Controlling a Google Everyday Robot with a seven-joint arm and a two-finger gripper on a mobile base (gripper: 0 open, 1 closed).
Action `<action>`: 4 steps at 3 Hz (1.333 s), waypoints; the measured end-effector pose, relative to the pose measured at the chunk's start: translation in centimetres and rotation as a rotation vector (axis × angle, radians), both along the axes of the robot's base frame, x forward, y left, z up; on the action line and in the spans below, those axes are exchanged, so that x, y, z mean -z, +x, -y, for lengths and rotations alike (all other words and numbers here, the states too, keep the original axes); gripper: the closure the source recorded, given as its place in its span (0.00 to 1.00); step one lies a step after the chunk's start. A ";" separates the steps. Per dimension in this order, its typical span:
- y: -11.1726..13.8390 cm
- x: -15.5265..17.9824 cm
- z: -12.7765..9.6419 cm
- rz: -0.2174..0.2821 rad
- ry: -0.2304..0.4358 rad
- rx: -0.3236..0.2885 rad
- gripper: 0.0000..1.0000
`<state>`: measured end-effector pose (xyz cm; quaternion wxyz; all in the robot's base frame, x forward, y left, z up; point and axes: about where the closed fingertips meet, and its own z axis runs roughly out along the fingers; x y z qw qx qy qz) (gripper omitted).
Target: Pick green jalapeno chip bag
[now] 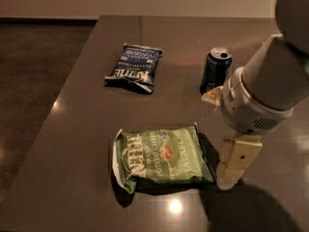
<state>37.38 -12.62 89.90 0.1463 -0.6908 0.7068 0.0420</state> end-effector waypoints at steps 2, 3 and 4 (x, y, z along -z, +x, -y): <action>-0.9 4.7 -3.4 -0.057 -0.025 -0.095 0.00; -1.1 5.8 -4.8 -0.069 -0.046 -0.128 0.18; -1.3 6.0 -5.6 -0.079 -0.058 -0.140 0.41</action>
Offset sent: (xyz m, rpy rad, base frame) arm -0.0141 0.0517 -0.0713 -0.0448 0.0847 0.1479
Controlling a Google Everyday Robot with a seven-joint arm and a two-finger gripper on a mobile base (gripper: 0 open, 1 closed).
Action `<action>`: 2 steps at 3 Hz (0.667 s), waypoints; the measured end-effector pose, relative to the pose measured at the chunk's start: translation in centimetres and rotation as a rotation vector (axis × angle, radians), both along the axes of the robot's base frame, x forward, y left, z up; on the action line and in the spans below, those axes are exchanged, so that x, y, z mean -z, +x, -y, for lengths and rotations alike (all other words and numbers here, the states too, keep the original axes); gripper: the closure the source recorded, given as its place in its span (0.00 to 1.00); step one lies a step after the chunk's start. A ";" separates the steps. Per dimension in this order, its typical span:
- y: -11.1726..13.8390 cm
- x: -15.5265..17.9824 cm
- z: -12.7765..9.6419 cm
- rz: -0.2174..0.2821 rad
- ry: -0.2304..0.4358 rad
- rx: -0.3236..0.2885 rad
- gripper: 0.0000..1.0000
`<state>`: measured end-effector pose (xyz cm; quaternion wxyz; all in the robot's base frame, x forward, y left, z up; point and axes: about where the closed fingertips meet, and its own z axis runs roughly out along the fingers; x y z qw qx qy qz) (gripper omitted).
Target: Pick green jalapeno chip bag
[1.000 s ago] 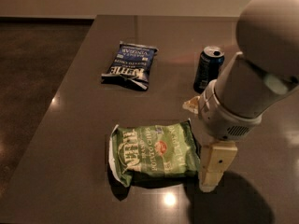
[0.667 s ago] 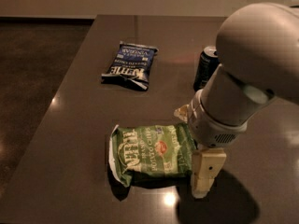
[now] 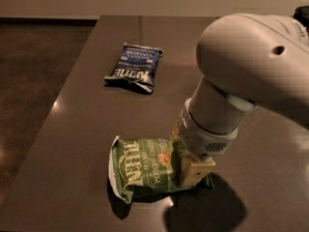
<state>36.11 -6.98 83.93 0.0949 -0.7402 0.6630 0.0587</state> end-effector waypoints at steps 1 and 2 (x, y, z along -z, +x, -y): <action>0.0 -1.7 -0.4 0.006 0.014 -0.001 0.64; -0.2 -5.5 -0.8 0.038 0.052 -0.012 0.87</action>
Offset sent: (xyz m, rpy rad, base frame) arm -0.0028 0.0138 0.1155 0.1216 -0.0861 0.0290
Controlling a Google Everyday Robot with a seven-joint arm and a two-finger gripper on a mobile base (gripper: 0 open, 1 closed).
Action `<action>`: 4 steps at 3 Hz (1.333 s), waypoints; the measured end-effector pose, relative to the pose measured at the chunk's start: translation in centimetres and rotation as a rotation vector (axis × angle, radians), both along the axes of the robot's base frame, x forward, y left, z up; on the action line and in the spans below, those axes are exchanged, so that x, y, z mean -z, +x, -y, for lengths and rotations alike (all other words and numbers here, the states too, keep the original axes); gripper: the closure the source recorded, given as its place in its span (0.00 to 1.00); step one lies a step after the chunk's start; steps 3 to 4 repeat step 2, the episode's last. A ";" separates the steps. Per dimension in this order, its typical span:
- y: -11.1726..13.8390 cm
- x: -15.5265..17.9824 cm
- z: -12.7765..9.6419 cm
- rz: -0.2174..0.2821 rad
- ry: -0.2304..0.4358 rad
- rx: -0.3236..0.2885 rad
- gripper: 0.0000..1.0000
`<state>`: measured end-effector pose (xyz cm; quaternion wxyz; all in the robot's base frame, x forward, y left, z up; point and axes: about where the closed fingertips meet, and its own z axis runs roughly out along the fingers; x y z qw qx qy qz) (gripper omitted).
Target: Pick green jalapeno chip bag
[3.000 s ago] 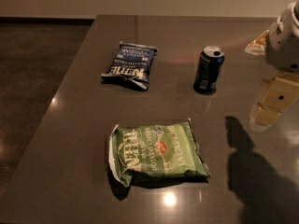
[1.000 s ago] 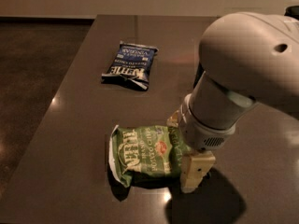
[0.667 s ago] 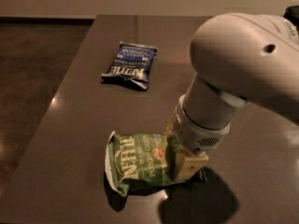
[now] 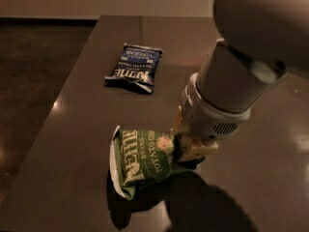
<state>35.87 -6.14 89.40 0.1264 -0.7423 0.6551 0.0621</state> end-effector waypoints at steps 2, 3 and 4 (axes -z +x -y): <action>0.3 -8.2 -0.6 0.100 0.070 -0.015 1.00; 0.3 -8.2 -0.6 0.100 0.070 -0.015 1.00; 0.3 -8.2 -0.6 0.100 0.070 -0.015 1.00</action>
Offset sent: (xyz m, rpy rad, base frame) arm 0.0163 -0.0105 0.1010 0.1072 -0.0801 -0.0101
